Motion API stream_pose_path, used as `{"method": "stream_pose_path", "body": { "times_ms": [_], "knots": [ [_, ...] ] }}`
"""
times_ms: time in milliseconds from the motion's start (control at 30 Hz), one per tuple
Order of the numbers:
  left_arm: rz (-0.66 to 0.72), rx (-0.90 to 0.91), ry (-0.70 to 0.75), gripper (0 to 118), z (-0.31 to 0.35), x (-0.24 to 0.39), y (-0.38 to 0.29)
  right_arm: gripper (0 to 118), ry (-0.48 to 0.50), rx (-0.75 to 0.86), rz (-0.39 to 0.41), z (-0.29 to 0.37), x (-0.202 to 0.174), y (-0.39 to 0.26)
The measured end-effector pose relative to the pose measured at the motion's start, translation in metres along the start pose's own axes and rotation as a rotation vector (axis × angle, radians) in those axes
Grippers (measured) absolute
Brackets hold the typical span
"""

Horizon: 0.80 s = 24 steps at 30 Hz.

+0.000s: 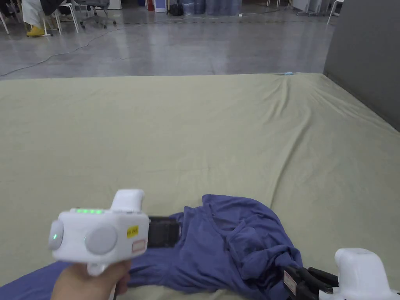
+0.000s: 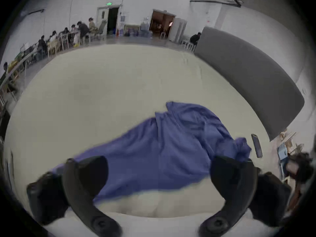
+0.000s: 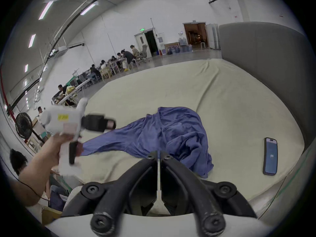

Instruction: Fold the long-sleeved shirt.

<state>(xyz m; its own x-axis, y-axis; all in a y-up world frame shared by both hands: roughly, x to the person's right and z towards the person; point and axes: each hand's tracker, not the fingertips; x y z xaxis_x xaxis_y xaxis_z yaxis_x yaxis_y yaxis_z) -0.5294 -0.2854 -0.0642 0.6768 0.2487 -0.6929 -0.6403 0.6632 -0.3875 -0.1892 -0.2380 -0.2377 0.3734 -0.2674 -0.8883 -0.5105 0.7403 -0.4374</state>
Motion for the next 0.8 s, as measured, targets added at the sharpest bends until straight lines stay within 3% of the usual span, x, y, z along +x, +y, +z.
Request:
{"method": "stream_pose_path", "body": {
  "times_ms": [167,200,333,433,467,500,533,567,600,633,667,733,800],
  "knots": [
    [-0.086,-0.166,0.18,114,-0.094,-0.007,0.032,0,-0.033,-0.028,-0.005,-0.009,0.014,-0.003],
    [-0.095,-0.198,0.206,109,-0.109,-0.008,0.032,0,-0.038,-0.034,-0.006,-0.009,0.015,-0.004],
    [-0.059,-0.329,0.212,63,-0.152,-0.015,0.011,0,-0.069,-0.053,-0.009,-0.016,0.028,-0.004],
    [-0.168,-0.268,0.218,54,-0.145,-0.011,0.001,0,-0.109,-0.082,0.012,-0.026,0.038,0.004],
    [-0.155,-0.293,0.215,41,-0.142,-0.009,0.004,0,-0.124,-0.09,0.024,-0.027,0.038,0.011],
    [-0.165,-0.293,0.213,0,-0.136,-0.007,0.006,0,-0.127,-0.086,0.027,-0.031,0.042,0.016],
    [-0.171,-0.282,0.214,0,-0.111,0.003,0.002,9,-0.127,-0.081,0.027,-0.035,0.046,0.022],
    [-0.169,-0.277,0.216,0,-0.101,0.003,0.002,35,-0.128,-0.075,0.027,-0.041,0.051,0.029],
    [-0.141,-0.267,0.181,0,-0.092,0.002,0.004,85,-0.131,-0.075,0.029,-0.051,0.058,0.039],
    [-0.133,-0.258,0.147,0,-0.083,0.003,0.004,113,-0.133,-0.089,0.029,-0.062,0.062,0.045],
    [-0.141,-0.248,0.145,0,-0.081,-0.003,0.013,118,-0.163,-0.138,0.035,-0.075,0.065,0.052],
    [-0.168,-0.227,0.157,0,-0.065,0.0,0.014,118,-0.18,-0.116,0.044,-0.099,0.075,0.058],
    [-0.174,-0.222,0.154,0,-0.059,-0.003,0.02,118,-0.228,-0.214,0.084,-0.13,0.078,0.062]
  ]
}}
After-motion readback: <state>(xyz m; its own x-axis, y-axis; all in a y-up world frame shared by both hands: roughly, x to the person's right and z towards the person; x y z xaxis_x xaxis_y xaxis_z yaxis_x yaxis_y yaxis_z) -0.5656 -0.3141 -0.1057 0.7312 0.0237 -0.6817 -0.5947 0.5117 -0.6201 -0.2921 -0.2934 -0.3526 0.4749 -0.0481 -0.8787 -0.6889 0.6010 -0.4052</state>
